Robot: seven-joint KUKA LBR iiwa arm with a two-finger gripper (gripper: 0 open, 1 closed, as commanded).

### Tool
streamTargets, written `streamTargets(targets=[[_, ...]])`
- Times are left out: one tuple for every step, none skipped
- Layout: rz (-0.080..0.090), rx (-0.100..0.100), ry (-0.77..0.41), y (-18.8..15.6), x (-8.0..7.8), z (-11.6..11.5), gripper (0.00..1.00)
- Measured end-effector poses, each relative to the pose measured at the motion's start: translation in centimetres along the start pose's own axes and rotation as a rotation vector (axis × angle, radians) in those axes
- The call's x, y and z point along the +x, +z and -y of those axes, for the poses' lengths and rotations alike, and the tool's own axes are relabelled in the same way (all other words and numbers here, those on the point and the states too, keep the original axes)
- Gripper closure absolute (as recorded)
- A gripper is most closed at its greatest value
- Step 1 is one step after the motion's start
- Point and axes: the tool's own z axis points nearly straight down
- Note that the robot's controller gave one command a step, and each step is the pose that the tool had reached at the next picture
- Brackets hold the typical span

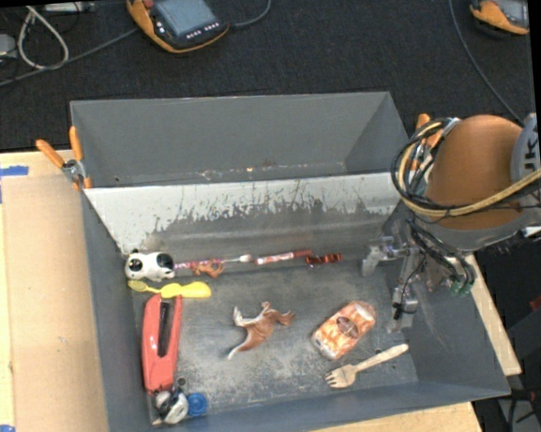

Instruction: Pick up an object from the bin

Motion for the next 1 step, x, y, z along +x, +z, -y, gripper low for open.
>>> streamTargets(targets=[[0.008, 0.002, -0.003, -0.46, -0.18, -0.03, 0.0]])
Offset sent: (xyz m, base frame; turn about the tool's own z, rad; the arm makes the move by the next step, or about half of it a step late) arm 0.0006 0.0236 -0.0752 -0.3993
